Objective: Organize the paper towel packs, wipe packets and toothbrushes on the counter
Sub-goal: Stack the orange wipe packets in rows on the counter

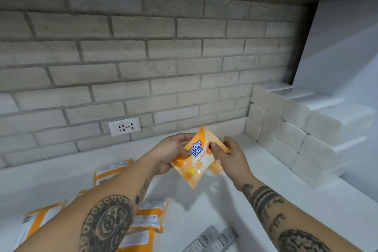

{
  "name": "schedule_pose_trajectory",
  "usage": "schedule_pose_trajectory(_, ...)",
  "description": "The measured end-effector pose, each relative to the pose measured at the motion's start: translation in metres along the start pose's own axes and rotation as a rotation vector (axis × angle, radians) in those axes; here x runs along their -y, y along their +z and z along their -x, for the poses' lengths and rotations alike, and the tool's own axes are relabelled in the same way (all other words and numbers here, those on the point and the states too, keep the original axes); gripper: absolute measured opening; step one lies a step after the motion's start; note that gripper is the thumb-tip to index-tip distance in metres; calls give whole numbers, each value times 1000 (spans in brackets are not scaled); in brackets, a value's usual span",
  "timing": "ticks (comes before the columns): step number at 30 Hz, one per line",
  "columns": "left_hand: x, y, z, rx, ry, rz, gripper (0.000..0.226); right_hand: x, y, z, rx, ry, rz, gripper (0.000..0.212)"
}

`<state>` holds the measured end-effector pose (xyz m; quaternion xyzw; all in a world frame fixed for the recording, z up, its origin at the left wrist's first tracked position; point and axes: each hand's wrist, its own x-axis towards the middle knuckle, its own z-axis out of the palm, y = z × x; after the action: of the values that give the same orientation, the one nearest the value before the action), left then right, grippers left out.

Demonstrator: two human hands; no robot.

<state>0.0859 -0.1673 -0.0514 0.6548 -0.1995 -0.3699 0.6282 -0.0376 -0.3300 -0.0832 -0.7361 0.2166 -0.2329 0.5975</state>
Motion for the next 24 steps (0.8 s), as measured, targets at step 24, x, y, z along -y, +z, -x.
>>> schedule_pose_trajectory(24,151,115,-98,-487,-127,-309,25,-166,-102,-33,-128,320,203,27)
